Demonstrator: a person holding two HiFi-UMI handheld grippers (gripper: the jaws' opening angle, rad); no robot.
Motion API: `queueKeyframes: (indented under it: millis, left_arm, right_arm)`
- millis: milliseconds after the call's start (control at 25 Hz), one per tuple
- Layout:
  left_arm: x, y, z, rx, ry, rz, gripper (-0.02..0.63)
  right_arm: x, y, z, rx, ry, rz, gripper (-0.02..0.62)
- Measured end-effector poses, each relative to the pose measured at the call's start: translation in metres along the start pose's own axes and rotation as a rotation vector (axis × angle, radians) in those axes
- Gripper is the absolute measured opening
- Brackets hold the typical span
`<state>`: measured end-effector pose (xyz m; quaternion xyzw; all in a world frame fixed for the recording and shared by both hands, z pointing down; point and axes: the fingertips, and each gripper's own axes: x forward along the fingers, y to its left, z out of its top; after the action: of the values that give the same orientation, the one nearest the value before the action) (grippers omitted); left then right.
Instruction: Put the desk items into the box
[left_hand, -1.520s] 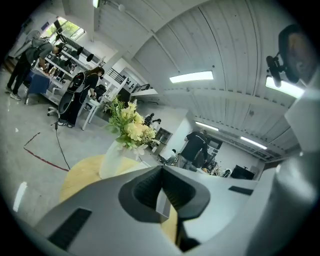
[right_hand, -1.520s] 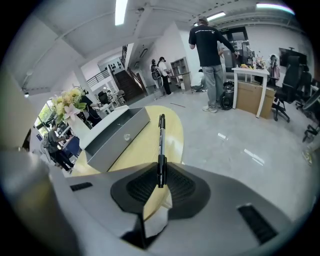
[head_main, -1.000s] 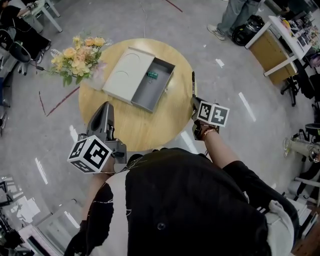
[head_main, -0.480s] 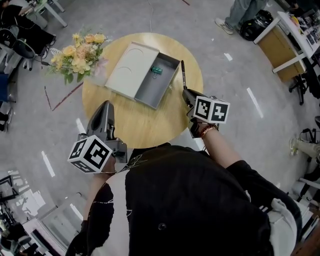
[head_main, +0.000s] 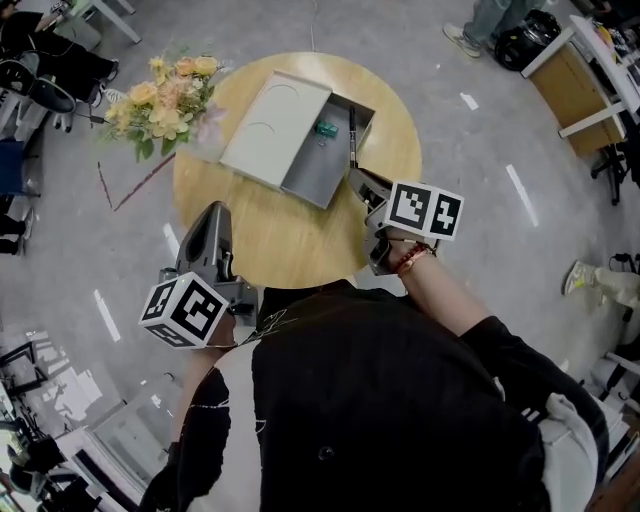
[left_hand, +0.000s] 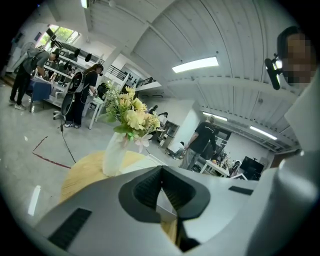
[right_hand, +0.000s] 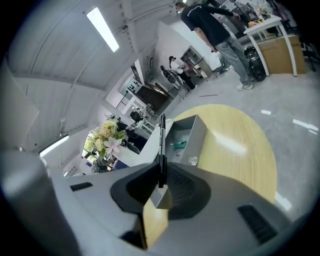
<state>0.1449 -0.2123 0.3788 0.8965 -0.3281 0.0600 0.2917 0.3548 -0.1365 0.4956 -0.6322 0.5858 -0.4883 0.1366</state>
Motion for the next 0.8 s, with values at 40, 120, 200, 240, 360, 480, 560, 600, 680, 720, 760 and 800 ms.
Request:
queueKeyframes:
  millis: [40, 120, 200, 240, 360, 480, 560, 600, 680, 720, 760, 800]
  left_arm:
    - [-0.001, 0.003, 0.001, -0.001, 0.003, 0.002, 0.009]
    - [0.000, 0.009, 0.001, -0.004, 0.015, -0.003, 0.009]
    - [0.006, 0.014, 0.001, -0.006, 0.037, -0.021, 0.009]
    - [0.010, 0.016, 0.000, -0.006, 0.049, -0.034, 0.009]
    - [0.023, 0.024, 0.006, 0.000, 0.079, -0.079, 0.009]
    - [0.035, 0.027, 0.015, 0.026, 0.112, -0.140, 0.009]
    - [0.043, 0.027, 0.020, 0.052, 0.136, -0.187, 0.009]
    - [0.047, 0.027, 0.022, 0.069, 0.148, -0.212, 0.009]
    - [0.053, 0.029, 0.027, 0.104, 0.166, -0.263, 0.009]
    - [0.056, 0.030, 0.029, 0.116, 0.172, -0.287, 0.009]
    - [0.058, 0.032, 0.032, 0.122, 0.177, -0.308, 0.009]
    - [0.059, 0.034, 0.034, 0.125, 0.182, -0.328, 0.009]
  right_arm:
    - [0.002, 0.003, -0.001, 0.006, -0.001, 0.004, 0.061]
    - [0.005, 0.008, -0.001, 0.019, -0.007, 0.006, 0.061]
    - [0.007, 0.010, -0.002, 0.032, -0.019, -0.004, 0.061]
    - [0.009, 0.010, -0.002, 0.038, -0.027, -0.012, 0.061]
    - [0.014, 0.013, -0.003, 0.061, -0.057, -0.040, 0.061]
    - [0.013, 0.016, -0.007, 0.098, -0.091, -0.083, 0.061]
    - [0.013, 0.018, -0.010, 0.115, -0.113, -0.118, 0.061]
    - [0.013, 0.019, -0.011, 0.123, -0.125, -0.136, 0.061]
    - [0.015, 0.022, -0.014, 0.143, -0.147, -0.168, 0.061]
    - [0.016, 0.023, -0.016, 0.154, -0.157, -0.182, 0.061]
    - [0.018, 0.024, -0.018, 0.162, -0.167, -0.195, 0.061]
    - [0.019, 0.025, -0.019, 0.167, -0.177, -0.210, 0.061]
